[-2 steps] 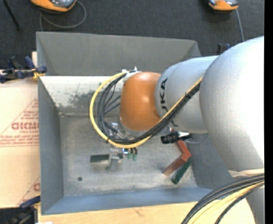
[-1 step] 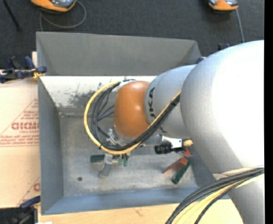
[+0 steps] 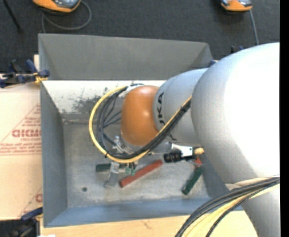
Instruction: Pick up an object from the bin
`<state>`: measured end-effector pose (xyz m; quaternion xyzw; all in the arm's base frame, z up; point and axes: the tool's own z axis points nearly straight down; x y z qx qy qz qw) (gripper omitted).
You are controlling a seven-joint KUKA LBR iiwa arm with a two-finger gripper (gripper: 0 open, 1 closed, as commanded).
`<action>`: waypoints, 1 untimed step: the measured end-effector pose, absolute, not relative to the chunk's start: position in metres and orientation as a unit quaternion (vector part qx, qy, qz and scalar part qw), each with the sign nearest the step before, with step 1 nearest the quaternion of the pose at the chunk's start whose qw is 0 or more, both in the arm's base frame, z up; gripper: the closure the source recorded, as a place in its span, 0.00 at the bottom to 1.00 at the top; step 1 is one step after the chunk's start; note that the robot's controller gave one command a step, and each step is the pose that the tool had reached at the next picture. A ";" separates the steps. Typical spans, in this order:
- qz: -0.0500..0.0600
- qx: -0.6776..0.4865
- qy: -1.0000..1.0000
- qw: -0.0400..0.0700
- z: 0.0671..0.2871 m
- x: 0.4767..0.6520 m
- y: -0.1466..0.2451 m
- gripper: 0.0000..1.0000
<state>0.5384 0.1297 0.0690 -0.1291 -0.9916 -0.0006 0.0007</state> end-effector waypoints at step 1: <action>-0.001 -0.130 -0.992 0.000 0.070 0.539 0.130 1.00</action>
Offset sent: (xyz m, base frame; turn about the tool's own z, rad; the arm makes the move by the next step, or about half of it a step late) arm 0.0000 0.0000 0.0000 0.0000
